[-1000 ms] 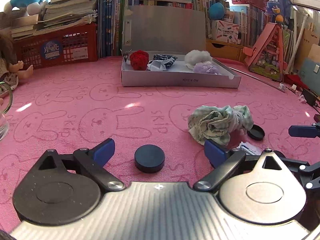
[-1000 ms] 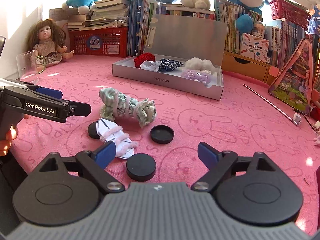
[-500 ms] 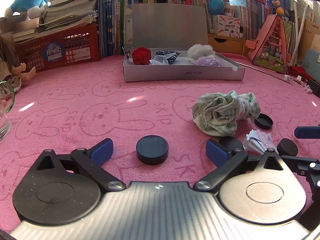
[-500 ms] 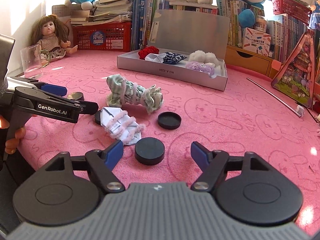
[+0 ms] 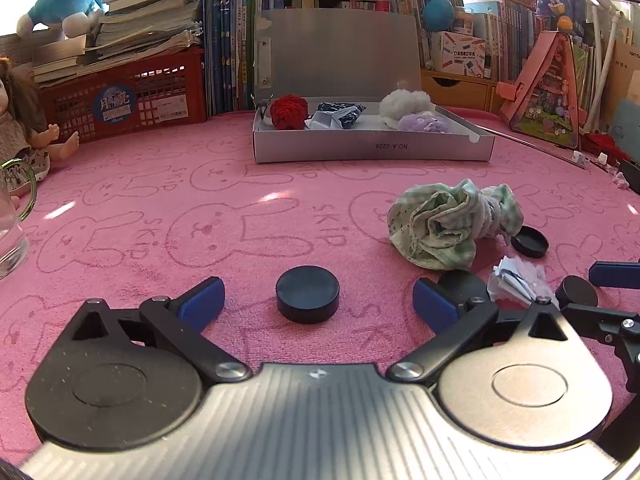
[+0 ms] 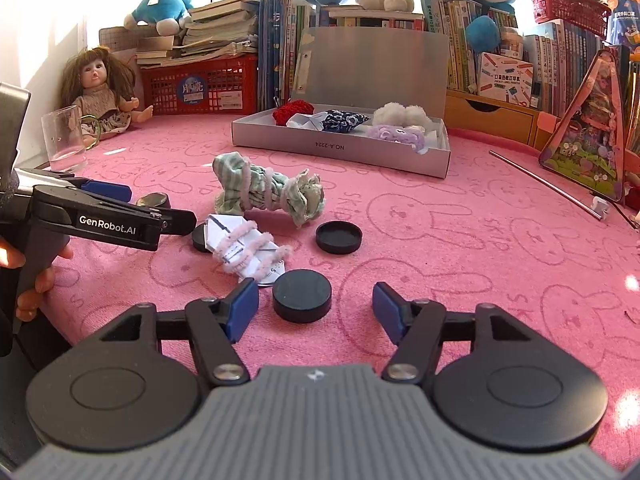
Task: Organize objects
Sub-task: 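Close the left tool on a black puck while the right tool grasps another black puck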
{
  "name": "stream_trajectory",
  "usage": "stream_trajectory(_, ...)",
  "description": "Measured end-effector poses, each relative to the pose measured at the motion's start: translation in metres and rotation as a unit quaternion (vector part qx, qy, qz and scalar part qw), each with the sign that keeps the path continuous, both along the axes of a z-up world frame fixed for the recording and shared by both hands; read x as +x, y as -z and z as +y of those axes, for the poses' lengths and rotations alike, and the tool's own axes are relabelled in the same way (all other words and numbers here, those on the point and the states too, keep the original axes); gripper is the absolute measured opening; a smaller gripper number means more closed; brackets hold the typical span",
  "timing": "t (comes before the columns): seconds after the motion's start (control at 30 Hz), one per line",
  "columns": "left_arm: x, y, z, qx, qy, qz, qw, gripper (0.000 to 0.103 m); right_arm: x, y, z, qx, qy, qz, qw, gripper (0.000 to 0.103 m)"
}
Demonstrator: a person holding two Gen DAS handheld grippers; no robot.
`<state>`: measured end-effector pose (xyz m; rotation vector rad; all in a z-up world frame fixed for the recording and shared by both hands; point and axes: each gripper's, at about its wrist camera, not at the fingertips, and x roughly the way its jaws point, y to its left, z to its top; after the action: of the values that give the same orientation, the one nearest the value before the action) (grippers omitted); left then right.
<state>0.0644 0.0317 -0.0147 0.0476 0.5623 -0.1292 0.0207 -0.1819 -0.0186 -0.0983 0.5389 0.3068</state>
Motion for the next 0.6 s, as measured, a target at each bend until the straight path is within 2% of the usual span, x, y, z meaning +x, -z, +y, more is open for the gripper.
stream_trajectory(0.1, -0.003, -0.002, 0.002, -0.001, -0.007, -0.002, 1.0000, 0.093, -0.001, -0.002, 0.001, -0.004, 0.002, -0.002, 1.000, 0.055)
stream_trajectory(0.27, -0.007, -0.008, 0.006, -0.006, -0.024, -0.004, 0.9997, 0.059, -0.001, -0.004, 0.000, 0.006, -0.003, 0.007, 1.000, 0.042)
stream_trajectory(0.33, -0.008, -0.009, 0.009, -0.013, -0.026, -0.003, 0.9996, 0.053, 0.000, -0.004, 0.000, 0.009, -0.002, 0.009, 1.000, 0.037)
stream_trajectory(0.47, -0.011, -0.012, 0.008, -0.022, -0.019, -0.003, 0.9996, 0.043, 0.000, -0.006, -0.001, 0.011, 0.000, 0.006, 1.000, 0.037)
stream_trajectory(0.6, -0.013, -0.014, 0.002, -0.016, -0.013, -0.008, 0.9997, 0.043, 0.002, -0.008, -0.005, 0.016, 0.010, 0.004, 1.000, 0.037)
